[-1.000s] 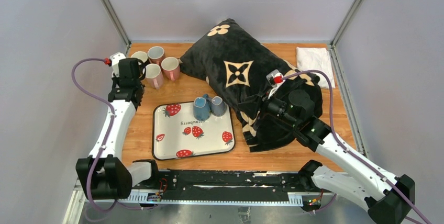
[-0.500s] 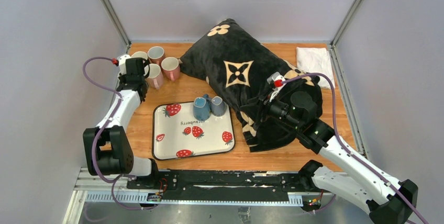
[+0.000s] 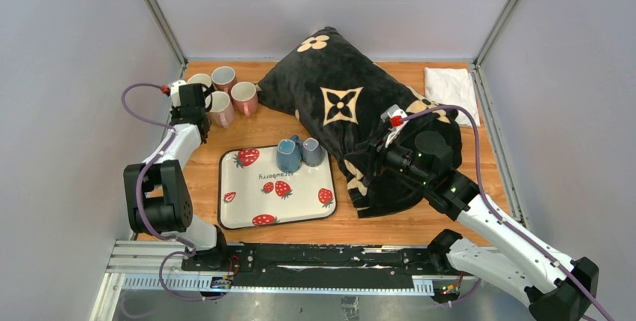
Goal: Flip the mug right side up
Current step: Place the cup at the corner of the board.
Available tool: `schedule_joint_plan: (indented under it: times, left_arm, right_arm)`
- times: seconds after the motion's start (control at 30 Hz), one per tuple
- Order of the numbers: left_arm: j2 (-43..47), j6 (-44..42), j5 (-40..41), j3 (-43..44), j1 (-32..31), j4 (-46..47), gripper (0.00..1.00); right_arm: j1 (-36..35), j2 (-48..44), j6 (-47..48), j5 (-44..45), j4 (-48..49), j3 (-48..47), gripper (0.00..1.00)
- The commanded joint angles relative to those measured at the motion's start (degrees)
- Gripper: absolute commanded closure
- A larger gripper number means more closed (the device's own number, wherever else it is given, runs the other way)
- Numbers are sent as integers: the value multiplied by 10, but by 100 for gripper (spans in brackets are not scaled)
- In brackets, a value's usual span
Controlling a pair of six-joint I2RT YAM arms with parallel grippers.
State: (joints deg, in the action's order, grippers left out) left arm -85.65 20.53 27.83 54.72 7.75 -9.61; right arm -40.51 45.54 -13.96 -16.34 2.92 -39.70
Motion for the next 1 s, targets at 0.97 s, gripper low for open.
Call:
schedule_joint_plan:
  times: [0.97]
  left_arm:
    - [-37, -27, -30, 42, 17, 73, 100]
  right_arm:
    - [-8, -27, 12, -12, -24, -20, 48]
